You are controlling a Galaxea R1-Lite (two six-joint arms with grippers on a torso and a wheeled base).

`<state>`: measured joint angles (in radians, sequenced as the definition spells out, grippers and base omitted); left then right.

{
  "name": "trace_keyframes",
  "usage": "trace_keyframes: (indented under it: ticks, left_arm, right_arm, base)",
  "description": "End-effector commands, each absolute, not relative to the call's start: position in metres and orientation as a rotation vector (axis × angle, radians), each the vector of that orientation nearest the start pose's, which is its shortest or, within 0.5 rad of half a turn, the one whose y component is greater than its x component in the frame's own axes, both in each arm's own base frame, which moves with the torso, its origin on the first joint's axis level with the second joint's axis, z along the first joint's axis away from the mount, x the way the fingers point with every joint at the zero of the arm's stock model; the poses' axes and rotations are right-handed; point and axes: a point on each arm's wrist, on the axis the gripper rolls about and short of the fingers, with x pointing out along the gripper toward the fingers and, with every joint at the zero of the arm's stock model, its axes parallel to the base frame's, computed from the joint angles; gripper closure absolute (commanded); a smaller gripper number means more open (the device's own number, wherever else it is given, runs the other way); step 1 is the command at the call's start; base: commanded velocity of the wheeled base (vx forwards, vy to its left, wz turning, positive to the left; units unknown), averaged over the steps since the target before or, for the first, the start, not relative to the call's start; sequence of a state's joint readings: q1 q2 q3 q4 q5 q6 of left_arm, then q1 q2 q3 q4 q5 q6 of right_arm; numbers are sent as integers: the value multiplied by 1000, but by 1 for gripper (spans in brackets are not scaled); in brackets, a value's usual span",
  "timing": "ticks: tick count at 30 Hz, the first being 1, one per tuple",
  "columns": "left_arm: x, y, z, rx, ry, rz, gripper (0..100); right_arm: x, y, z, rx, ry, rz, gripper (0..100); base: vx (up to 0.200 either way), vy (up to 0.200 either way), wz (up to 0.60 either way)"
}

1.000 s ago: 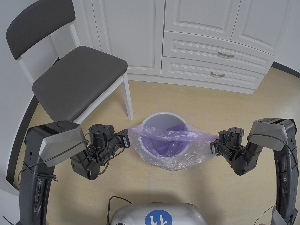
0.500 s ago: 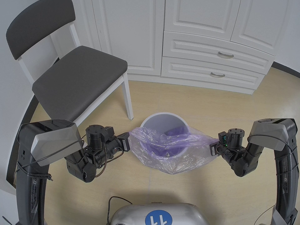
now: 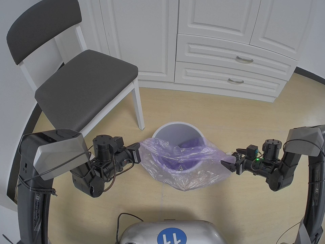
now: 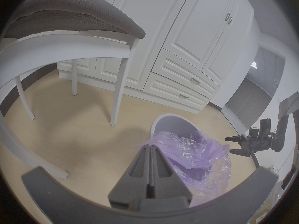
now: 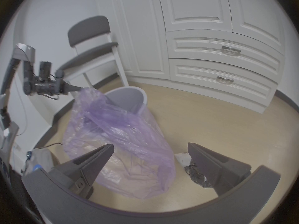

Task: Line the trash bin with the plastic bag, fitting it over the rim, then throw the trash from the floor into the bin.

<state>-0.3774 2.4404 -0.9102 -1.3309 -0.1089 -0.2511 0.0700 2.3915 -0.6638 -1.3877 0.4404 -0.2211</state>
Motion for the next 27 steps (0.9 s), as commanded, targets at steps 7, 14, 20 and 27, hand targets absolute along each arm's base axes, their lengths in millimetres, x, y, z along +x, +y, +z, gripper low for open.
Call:
trace_keyframes:
  ticks: [7, 14, 20, 27]
  left_arm:
    - [393, -148, 7, -226, 223, -436, 100]
    - [390, -147, 0, -219, 252, -430, 0]
    - [384, -144, 3, -199, 265, -430, 0]
    - [366, -127, 6, -18, 295, -433, 0]
  right_arm:
    - [356, -1, -10, 0, 201, 570, 0]
    - [347, 66, 25, -65, 129, 468, 0]
    - [328, 125, 40, -107, 88, 369, 0]
    - [295, 160, 34, -241, 113, 390, 0]
  base:
    - [0, 0, 0]
    - [0, 0, 0]
    - [0, 0, 0]
    - [0, 0, 0]
